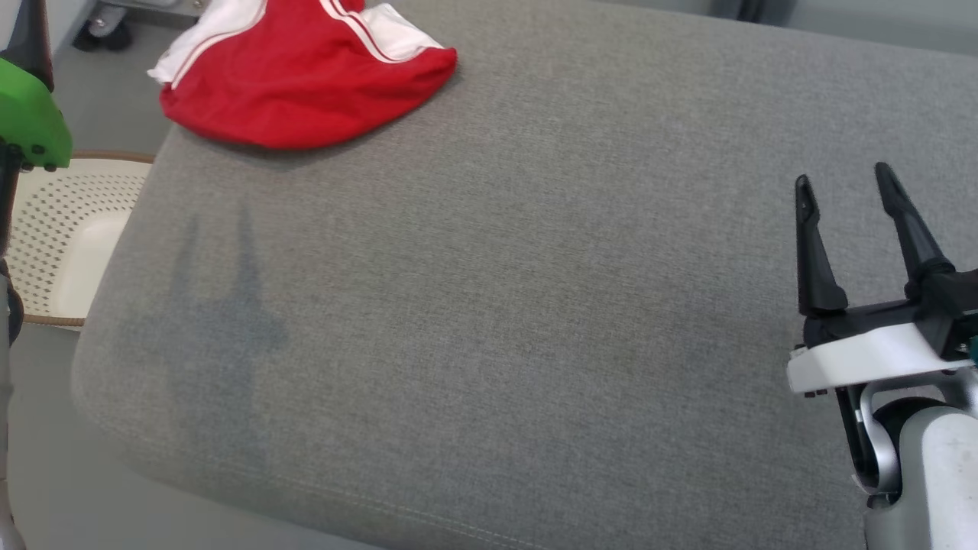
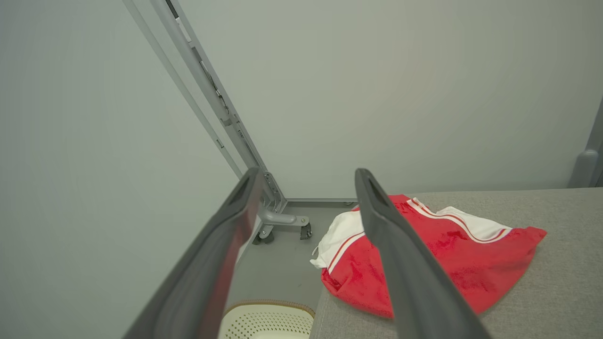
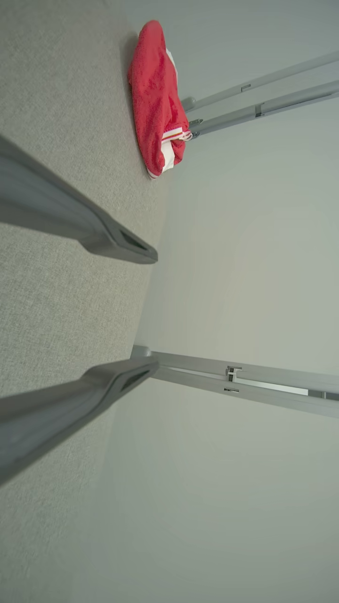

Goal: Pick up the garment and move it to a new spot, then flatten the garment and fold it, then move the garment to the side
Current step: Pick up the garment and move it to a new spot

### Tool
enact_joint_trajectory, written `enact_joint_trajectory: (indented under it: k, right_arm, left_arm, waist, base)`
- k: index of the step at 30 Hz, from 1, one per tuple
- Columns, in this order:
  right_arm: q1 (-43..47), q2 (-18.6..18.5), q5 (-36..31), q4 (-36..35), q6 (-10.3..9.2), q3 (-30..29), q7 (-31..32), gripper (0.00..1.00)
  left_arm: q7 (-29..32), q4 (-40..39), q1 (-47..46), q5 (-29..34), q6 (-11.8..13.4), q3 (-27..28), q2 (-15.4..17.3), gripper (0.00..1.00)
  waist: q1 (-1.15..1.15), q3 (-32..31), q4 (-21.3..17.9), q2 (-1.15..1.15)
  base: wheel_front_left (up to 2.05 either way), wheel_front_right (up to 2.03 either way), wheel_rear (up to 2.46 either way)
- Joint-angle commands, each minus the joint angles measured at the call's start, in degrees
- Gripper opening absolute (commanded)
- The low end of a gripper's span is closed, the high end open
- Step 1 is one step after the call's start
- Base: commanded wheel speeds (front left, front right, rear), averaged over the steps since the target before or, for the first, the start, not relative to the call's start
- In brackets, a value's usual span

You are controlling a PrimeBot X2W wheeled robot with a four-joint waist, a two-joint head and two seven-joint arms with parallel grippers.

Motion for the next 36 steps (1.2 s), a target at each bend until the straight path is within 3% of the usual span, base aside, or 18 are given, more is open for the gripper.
enact_joint_trajectory:
  k: [1, 7, 15, 20, 27, 28, 29, 36]
  right_arm:
    - [-0.64, -0.52, -0.36, -1.75, -0.09, -0.40, 0.58, 1.00]
    - [-0.43, -2.10, -0.85, -7.99, -0.09, -1.35, 3.13, 1.00]
    - [0.51, -3.74, -0.43, -12.86, -0.09, -2.28, 5.20, 1.00]
    - [-0.26, -4.16, -0.58, -14.38, -0.09, -2.34, 5.61, 1.00]
    - [-0.53, -4.14, -1.07, -15.69, -0.09, -1.88, 5.20, 1.00]
    - [-0.54, -4.03, -1.14, -15.70, -0.09, -1.76, 5.16, 1.00]
    - [-0.63, -3.94, -1.17, -15.73, -0.09, -1.68, 4.92, 1.00]
    - [-1.19, -3.43, -1.20, -14.33, -0.09, -1.79, 3.76, 1.00]
  left_arm:
    - [0.72, 2.23, -2.59, -1.23, -0.17, -0.88, 0.46, 1.00]
    - [0.77, 11.61, -7.72, -3.72, -0.39, -4.70, -0.64, 1.00]
    - [-0.24, 19.72, -9.76, -9.36, -0.39, -12.13, -1.32, 1.00]
    - [1.03, 22.03, -10.09, -15.00, -0.40, -16.34, -1.37, 1.00]
    - [5.41, 22.86, -11.07, -21.18, -0.40, -23.03, 1.47, 1.00]
    - [5.68, 23.06, -11.24, -21.94, -0.40, -23.73, 1.86, 0.43]
    - [5.62, 23.30, -11.38, -22.29, -0.40, -24.39, 2.24, 0.00]
    - [3.45, 23.37, -13.41, -24.49, -0.41, -27.34, 4.21, 0.00]
  waist:
    - [-0.01, 7.91, -7.86, 0.00]
    - [-0.01, 12.80, -11.65, 0.00]
    - [-0.01, 17.27, -13.05, 0.00]
    - [-0.01, 18.36, -13.45, 0.00]
    - [-0.01, 18.72, -14.00, 0.00]
    - [-0.01, 18.68, -14.09, 0.00]
    - [-0.01, 18.65, -14.16, 0.00]
    - [-0.01, 16.73, -14.18, 0.00]
  base:
    - [0.00, 0.00, 0.00]
    - [0.00, 0.00, 0.00]
    - [0.00, 0.00, 0.00]
    - [0.00, 0.00, 0.00]
    - [0.00, 0.00, 0.00]
    - [0.00, 0.00, 0.00]
    - [0.00, 0.00, 0.00]
    - [0.00, 0.00, 0.00]
